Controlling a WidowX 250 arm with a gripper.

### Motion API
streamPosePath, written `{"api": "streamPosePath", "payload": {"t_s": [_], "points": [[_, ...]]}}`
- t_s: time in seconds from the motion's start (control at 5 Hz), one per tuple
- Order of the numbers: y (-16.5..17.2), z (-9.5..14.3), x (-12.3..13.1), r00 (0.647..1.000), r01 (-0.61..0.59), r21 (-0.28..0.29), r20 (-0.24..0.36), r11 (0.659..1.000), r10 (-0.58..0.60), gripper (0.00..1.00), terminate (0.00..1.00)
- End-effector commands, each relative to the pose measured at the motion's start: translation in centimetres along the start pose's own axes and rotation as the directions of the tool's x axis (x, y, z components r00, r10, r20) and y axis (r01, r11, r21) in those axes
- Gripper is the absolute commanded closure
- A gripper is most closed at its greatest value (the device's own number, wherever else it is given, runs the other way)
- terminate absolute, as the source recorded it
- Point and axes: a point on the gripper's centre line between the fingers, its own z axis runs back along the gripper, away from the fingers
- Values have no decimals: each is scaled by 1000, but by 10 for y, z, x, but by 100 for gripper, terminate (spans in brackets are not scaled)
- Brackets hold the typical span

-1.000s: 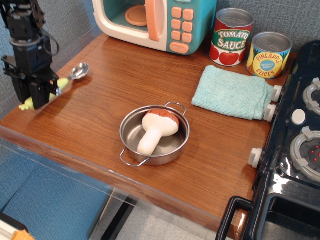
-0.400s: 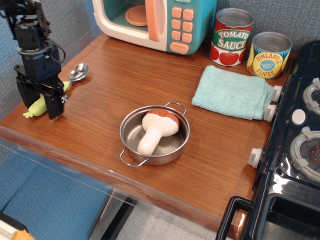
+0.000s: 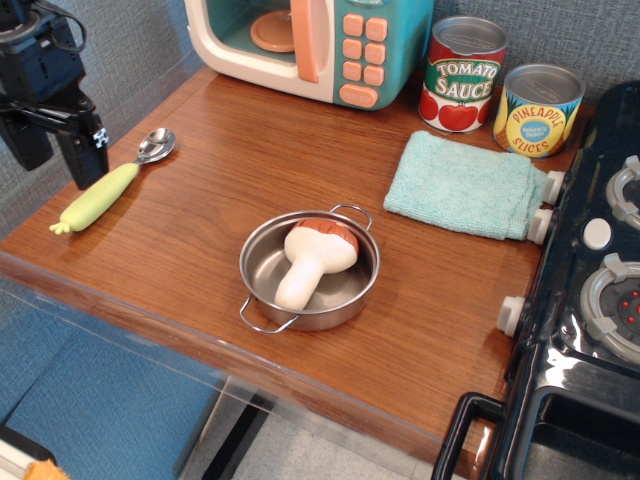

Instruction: Place the spoon in the left front corner of the table

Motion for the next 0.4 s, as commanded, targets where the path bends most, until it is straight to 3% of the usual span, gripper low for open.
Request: {"api": "streamPosePath", "payload": {"t_s": [0.0, 0.2], "points": [[3, 21, 6, 1000, -17, 68, 24, 998, 16, 0, 0], [3, 21, 6, 1000, -17, 68, 24, 998, 16, 0, 100]]}}
